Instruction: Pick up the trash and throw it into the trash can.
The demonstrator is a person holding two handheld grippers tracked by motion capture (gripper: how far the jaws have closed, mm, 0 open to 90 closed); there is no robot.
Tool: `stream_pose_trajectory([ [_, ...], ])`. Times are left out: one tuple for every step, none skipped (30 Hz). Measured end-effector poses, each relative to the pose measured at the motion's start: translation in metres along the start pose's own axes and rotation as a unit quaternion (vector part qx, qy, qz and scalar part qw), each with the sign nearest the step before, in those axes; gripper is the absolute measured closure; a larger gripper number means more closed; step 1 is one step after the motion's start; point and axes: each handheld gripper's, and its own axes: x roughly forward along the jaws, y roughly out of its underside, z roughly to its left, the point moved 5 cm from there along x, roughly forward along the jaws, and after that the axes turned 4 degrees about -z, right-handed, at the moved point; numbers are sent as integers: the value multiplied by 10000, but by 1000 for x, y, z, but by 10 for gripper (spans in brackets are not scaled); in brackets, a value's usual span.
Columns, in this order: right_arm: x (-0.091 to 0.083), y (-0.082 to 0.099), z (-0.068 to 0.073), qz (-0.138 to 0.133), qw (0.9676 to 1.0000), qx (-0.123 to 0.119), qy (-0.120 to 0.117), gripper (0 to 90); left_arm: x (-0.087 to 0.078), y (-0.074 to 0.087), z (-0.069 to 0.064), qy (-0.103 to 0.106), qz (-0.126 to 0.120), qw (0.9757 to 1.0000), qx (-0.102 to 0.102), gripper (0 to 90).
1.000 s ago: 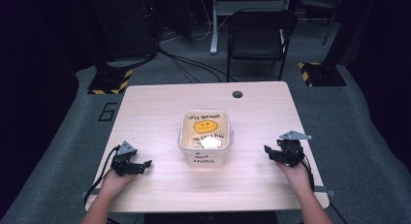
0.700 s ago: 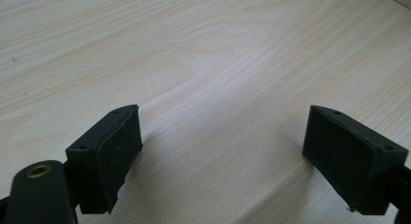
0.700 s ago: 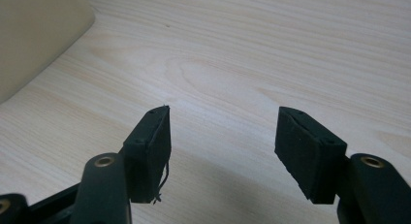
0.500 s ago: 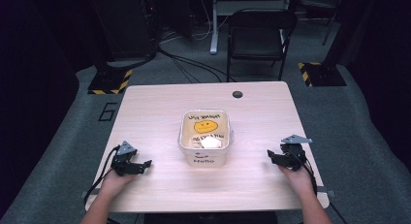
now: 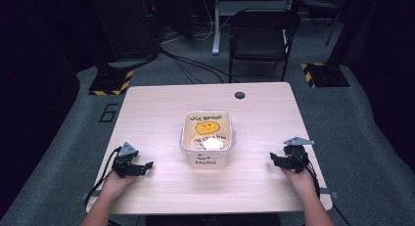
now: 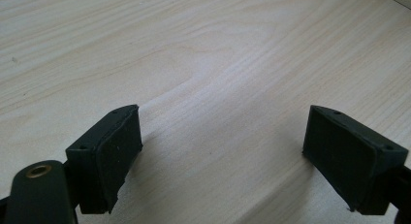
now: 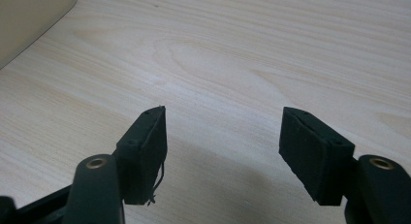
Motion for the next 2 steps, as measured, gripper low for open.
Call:
stream_pose_trajectory([
  [1,0,0,12,10000,-3,11,317,0,0,0,1,1,10000,-1,134],
  [2,1,-1,18,10000,17,51,303,0,0,0,-1,1,10000,1,134],
])
